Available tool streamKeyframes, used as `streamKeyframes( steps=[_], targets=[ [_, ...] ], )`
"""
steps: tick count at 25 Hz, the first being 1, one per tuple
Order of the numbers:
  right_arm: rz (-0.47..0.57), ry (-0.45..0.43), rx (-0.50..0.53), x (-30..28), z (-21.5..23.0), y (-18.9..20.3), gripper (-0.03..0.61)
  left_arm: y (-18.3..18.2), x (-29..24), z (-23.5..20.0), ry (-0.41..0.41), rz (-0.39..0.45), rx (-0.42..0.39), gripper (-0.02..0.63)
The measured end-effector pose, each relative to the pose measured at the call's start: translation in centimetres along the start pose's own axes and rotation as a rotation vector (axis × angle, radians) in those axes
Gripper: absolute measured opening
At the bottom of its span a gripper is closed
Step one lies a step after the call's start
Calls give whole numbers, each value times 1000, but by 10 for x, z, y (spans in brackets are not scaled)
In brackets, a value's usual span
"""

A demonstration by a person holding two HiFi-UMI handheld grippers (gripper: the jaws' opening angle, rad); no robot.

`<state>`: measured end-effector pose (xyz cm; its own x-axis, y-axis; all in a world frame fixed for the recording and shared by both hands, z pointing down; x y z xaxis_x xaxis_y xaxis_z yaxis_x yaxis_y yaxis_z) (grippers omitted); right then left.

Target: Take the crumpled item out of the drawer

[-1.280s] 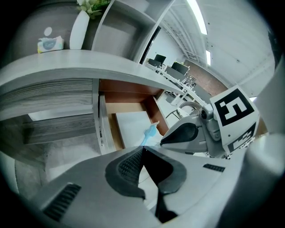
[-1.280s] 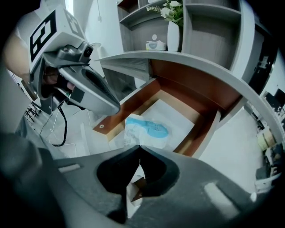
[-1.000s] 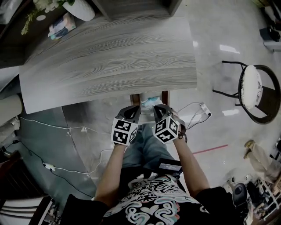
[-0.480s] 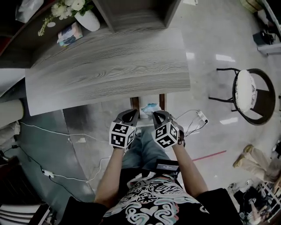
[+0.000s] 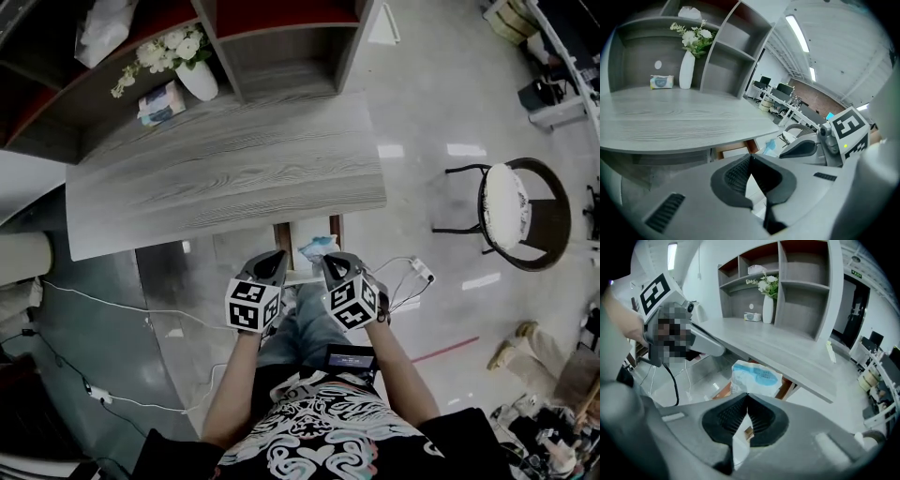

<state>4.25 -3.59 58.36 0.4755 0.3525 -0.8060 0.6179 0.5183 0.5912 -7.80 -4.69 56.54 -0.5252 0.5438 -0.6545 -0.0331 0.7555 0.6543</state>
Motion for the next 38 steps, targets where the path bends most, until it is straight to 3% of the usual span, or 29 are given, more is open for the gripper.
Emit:
streamKeyframes(
  steps=[8,23,28,38],
  targets=[
    [108,8,36,41,-16,-19,9,-14,27,17,6,71,-23,0],
    [222,150,-2,101,-20,-43,9,-52,79,26,9,235,-76,0],
    [288,228,-105,121,-13,-50,9,-58,97,33,23,273,-104,0],
    [363,268,-137,145,-24,-62,9,-86,123,34,18,342,-171,0]
  ],
)
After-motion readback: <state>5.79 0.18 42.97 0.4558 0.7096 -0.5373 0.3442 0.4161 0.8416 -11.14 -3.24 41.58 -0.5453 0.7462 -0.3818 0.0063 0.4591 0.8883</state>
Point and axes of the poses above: the fingertips, and each gripper's own axes: x backward along the fingers, z to its right, y out of its underside, the point moved 4 cm from there along x, backward along the fingers, and after that the axes turned 2 degrees about z, right-handed, at the moved point
